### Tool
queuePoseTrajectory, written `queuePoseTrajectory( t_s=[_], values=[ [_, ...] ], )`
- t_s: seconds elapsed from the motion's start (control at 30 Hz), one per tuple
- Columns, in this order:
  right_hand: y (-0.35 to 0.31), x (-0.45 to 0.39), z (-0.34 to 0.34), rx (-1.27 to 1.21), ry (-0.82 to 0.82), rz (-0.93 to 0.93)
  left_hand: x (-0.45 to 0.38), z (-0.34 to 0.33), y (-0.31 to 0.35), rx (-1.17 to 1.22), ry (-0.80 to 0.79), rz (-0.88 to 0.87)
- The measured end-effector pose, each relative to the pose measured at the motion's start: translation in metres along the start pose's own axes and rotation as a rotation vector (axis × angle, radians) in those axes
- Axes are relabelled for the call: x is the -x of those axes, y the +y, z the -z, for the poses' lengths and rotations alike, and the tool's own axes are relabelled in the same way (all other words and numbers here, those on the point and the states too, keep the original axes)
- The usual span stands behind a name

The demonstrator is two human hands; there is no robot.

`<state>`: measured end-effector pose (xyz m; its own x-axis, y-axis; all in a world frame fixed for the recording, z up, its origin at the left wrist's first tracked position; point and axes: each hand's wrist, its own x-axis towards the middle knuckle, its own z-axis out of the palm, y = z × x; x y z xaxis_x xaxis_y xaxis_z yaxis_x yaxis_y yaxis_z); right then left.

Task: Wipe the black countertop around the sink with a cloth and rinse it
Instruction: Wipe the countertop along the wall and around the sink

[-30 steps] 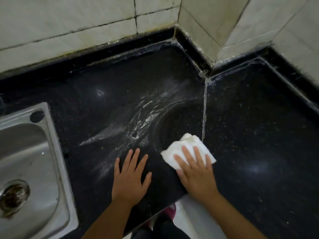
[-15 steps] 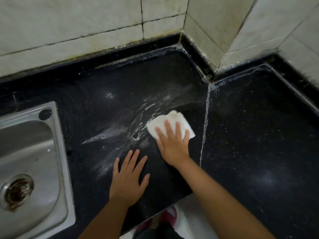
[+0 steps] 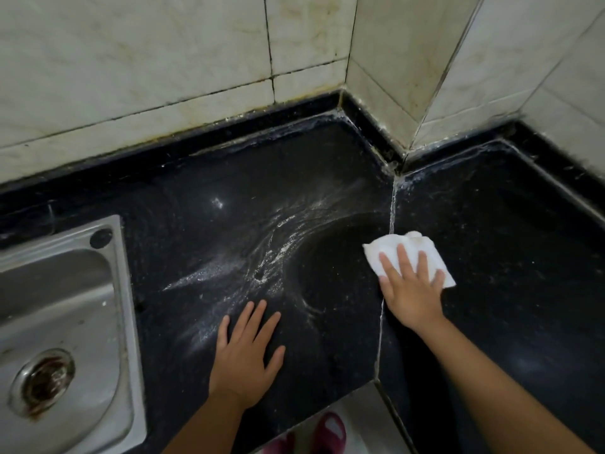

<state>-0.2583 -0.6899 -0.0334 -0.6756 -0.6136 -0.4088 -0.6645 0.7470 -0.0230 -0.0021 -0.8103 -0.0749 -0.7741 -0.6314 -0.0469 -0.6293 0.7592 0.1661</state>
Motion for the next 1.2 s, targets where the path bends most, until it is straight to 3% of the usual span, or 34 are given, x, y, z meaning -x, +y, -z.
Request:
queuePoseTrajectory(
  t_s=[0.2,0.37,0.43,0.57,0.63,0.73,0.8,0.93,1.03,1.2],
  values=[
    [-0.067,0.049,-0.049,0.051,0.095,0.425,0.000,0.006,0.003,0.010,-0.059,-0.008],
    [-0.017,0.101,-0.083,0.137,0.166,0.600,0.001,0.006,0.003,0.000,-0.104,-0.006],
    [0.016,0.104,-0.082,0.127,0.177,0.502,0.001,0.008,0.004,0.007,-0.113,0.000],
    [0.039,0.072,-0.042,0.093,0.140,0.111,0.001,0.013,0.006,0.017,-0.140,0.007],
    [0.029,0.046,-0.029,-0.004,-0.023,-0.002,0.000,0.015,0.007,0.013,-0.155,0.010],
    [-0.015,0.027,-0.016,-0.046,-0.072,0.133,0.000,0.018,0.007,0.006,-0.185,0.006],
    [-0.038,0.033,-0.023,0.064,-0.020,0.240,-0.001,0.020,0.009,0.000,-0.208,0.003],
    [-0.031,0.078,-0.061,0.096,0.054,0.378,0.002,0.018,0.008,-0.028,-0.180,-0.008],
    [0.023,0.096,-0.073,0.056,0.173,0.299,0.000,0.016,0.012,-0.093,-0.120,-0.004],
    [0.091,0.054,-0.031,-0.003,0.105,-0.140,-0.031,0.024,0.032,-0.032,0.005,-0.012]
  ],
)
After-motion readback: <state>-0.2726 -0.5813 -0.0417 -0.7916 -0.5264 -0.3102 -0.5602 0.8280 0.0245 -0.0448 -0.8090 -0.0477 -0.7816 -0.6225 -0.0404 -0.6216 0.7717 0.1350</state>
